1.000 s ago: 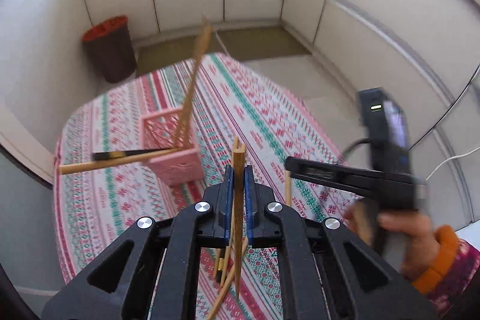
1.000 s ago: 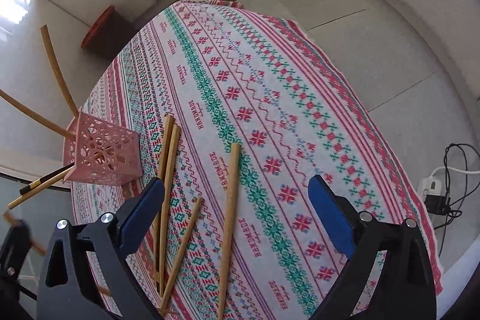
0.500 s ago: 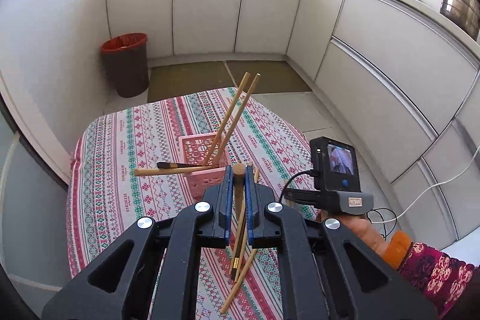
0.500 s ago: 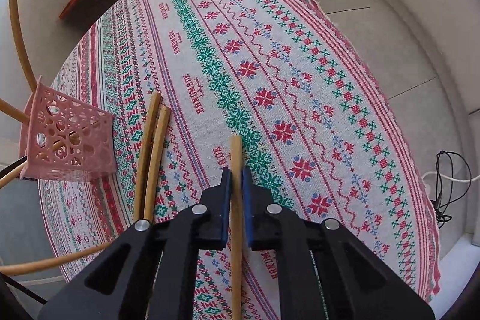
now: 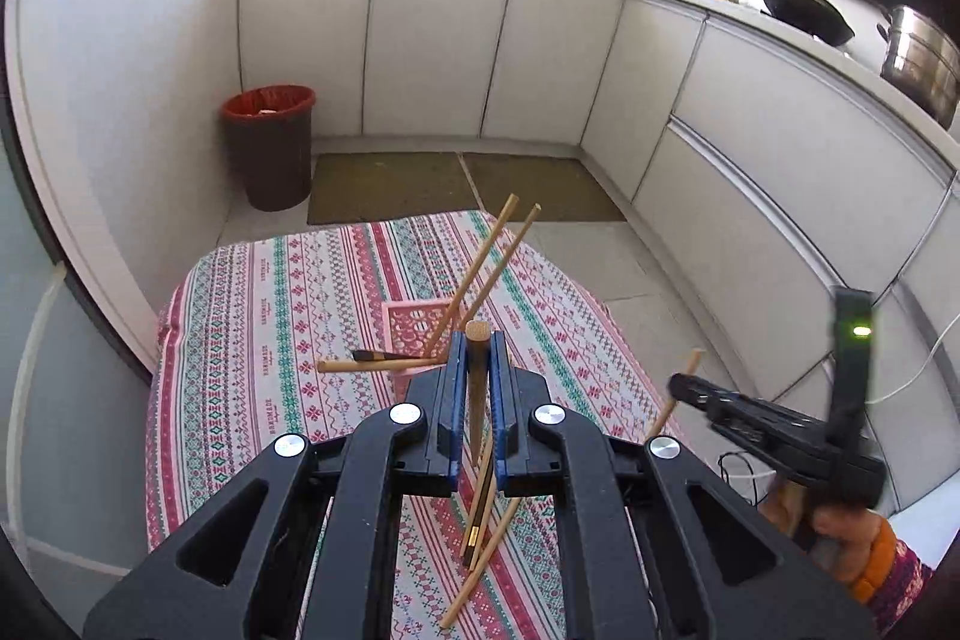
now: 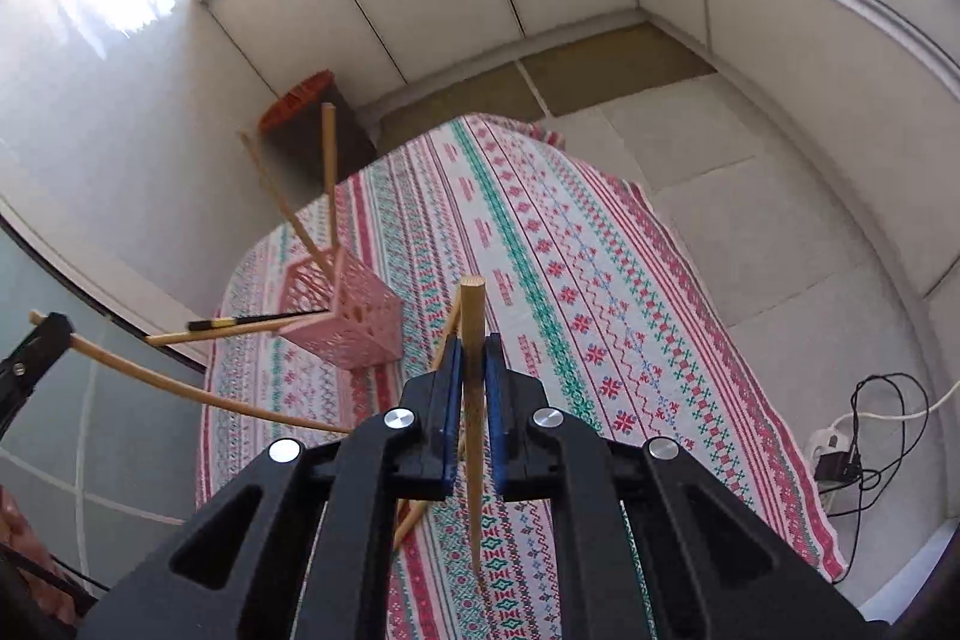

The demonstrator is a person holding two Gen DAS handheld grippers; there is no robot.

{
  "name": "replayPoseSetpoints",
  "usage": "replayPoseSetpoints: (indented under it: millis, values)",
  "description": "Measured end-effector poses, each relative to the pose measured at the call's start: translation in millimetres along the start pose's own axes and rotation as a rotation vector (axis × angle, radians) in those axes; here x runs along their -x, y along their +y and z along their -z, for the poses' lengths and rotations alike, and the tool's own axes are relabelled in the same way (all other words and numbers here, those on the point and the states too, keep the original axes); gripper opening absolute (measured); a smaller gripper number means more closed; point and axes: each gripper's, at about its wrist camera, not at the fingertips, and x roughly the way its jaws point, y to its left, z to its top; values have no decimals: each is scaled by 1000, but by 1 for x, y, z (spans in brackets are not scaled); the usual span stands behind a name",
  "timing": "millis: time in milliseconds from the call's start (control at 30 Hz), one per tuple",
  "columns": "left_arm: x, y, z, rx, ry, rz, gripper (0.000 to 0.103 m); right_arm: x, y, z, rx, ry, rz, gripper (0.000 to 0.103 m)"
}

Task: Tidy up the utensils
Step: 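Carry both held chopsticks over the pink mesh basket, then open the left gripper over the basket while the right gripper also opens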

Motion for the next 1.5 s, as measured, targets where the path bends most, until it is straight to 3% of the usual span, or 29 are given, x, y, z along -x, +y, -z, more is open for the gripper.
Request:
replayPoseSetpoints:
  millis: [233,467,600,767,867,933,1300,1500]
  values:
    - [19,5,-26,56,-98,8,6,77,40,-39,31,-208,-126,8]
    - [7,13,-52,107,-185,-50,6,94,76,-71,92,-291,-173,8]
    - [-12,27,-60,149,-197,-109,6,88,87,-81,116,-299,-179,8]
    - [-34,46,-64,195,-191,-116,7,75,93,-88,107,-279,-193,8]
    - [-57,48,-63,179,-105,-99,10,66,95,-88,107,-287,-192,8]
    - [-63,54,-56,201,-89,-101,13,62,99,-86,120,-296,-182,8]
    - [-26,93,-44,377,-198,-130,30,32,122,-83,185,-338,-124,8]
    - [-16,101,-40,396,-210,-123,38,2,134,-81,220,-341,-84,8]
